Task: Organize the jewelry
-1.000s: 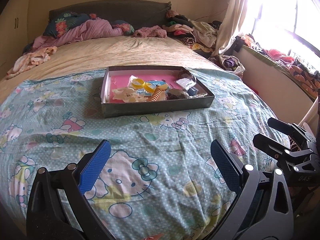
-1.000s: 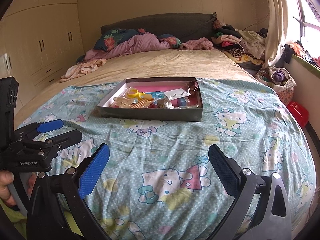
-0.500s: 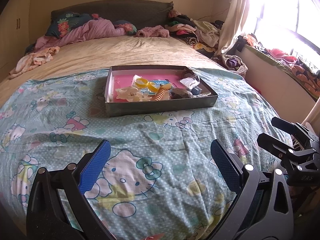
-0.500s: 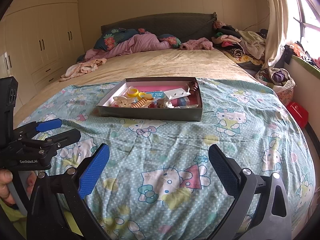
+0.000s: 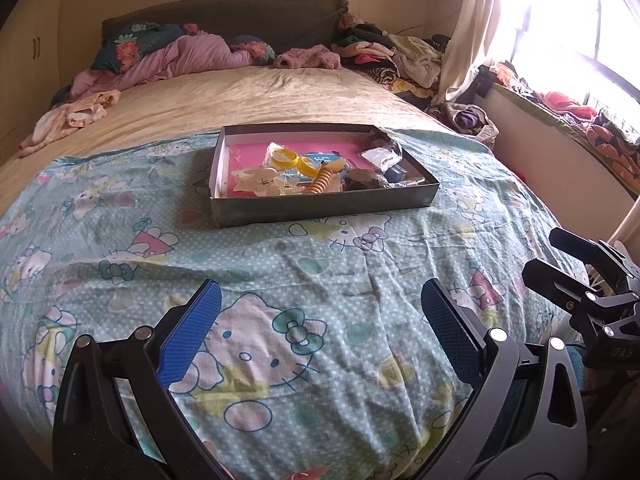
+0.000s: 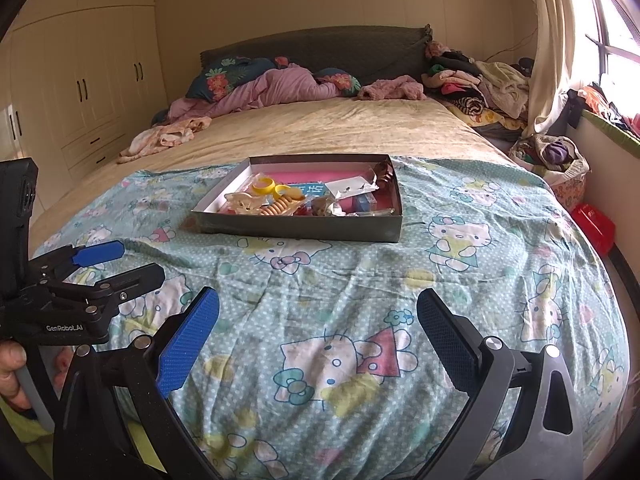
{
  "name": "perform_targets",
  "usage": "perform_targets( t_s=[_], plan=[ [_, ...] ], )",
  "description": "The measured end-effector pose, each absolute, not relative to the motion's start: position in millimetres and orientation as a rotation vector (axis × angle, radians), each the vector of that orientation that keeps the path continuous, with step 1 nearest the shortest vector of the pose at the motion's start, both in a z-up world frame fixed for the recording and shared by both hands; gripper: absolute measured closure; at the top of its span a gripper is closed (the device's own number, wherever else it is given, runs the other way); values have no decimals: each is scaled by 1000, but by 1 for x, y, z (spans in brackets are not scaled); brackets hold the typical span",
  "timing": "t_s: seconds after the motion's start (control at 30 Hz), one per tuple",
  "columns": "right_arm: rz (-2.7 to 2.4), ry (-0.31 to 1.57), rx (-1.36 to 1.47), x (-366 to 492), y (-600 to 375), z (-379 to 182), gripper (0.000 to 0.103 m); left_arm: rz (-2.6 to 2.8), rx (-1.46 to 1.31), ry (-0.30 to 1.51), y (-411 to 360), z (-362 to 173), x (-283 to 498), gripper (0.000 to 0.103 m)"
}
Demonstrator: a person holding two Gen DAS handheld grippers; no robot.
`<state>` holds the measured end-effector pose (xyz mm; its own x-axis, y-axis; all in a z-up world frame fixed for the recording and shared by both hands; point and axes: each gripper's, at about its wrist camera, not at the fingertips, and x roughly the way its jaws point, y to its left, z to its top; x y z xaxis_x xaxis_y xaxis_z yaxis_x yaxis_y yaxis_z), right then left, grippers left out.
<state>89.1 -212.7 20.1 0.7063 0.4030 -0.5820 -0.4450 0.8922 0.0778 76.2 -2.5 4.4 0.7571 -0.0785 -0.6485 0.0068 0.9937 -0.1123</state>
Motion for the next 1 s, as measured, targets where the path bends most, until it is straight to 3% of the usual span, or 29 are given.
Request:
perform_targets(
  t_s=[1.0],
  plan=[
    [438, 659, -49, 99, -225, 9, 4, 6, -178, 774, 18, -8, 86, 9]
  ],
)
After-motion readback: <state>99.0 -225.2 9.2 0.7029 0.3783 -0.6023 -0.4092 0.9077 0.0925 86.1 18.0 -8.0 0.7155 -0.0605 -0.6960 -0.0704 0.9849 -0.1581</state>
